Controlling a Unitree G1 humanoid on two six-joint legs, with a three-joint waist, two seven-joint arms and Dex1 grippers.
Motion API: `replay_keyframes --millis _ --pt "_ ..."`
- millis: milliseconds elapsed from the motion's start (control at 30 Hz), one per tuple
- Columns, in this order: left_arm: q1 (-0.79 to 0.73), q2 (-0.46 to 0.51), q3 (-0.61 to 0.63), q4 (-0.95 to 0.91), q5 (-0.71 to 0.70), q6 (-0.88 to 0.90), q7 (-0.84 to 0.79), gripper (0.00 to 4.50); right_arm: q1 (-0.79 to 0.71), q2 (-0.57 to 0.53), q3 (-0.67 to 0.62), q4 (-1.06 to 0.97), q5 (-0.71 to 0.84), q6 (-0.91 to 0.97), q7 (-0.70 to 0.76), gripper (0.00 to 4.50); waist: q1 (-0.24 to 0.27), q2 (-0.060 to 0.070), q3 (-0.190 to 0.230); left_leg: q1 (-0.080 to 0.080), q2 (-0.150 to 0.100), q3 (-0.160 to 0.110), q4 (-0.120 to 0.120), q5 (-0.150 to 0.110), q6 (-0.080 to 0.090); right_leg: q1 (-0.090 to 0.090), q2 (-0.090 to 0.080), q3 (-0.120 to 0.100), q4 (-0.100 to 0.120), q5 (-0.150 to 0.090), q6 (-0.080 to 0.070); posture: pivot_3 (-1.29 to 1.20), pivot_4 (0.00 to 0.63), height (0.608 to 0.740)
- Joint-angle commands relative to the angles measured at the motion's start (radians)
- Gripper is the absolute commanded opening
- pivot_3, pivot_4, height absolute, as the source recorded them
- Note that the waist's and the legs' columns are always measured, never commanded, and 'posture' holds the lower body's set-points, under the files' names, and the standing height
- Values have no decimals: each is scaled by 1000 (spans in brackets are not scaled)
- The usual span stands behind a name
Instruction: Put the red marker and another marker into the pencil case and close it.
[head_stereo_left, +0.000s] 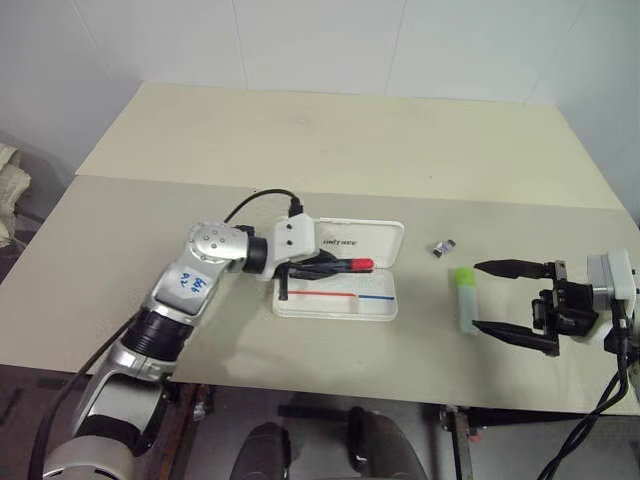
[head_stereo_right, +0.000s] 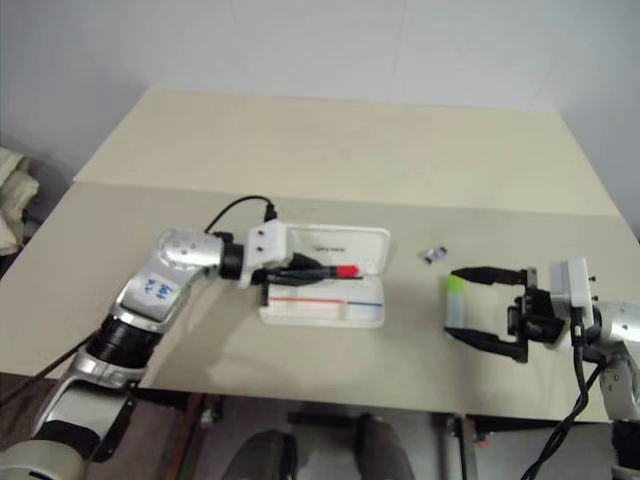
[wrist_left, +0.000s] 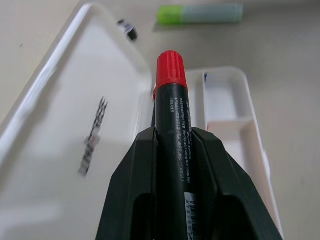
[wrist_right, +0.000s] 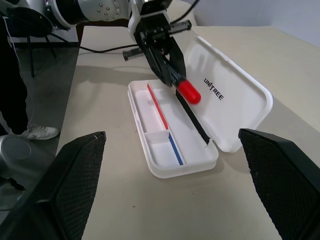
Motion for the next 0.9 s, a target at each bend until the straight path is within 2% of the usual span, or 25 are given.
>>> replay_keyframes --millis 33,300,367,433,700,900 --pt "-25 -12 -8 -22 18 -14 9 616 11 4 -18 -41 11 7 -21 4500 -2 0 0 0 0 0 0 0 0 0 0 0 0 0 0 0 150 740" --pt "-32 -39 -33 9 79 -43 43 616 33 8 -24 -70 18 18 -47 4500 -2 0 0 1 0 -1 2 0 0 0 0 1 1 0 0 0 150 740" --pt "-29 -44 -36 6 83 -45 41 1348 34 9 -24 -74 19 20 -51 4500 -2 0 0 0 0 -1 3 0 1 0 0 2 1 0 1 0 150 740" --pt "-25 -50 -36 -5 82 -40 38 1866 34 9 -22 -76 19 20 -55 4500 -2 0 0 0 0 -2 3 0 1 0 0 2 1 0 1 0 150 740" --pt "-8 -49 -33 -69 68 -4 30 4461 25 10 -14 -74 17 25 -67 4500 -2 0 0 0 0 -2 4 0 1 0 0 2 2 1 1 0 150 740" --pt "14 -42 -17 -164 31 57 24 4461 22 14 -10 -78 16 32 -75 4500 -3 0 0 0 0 -3 5 -1 1 0 0 3 2 1 1 0 150 740"
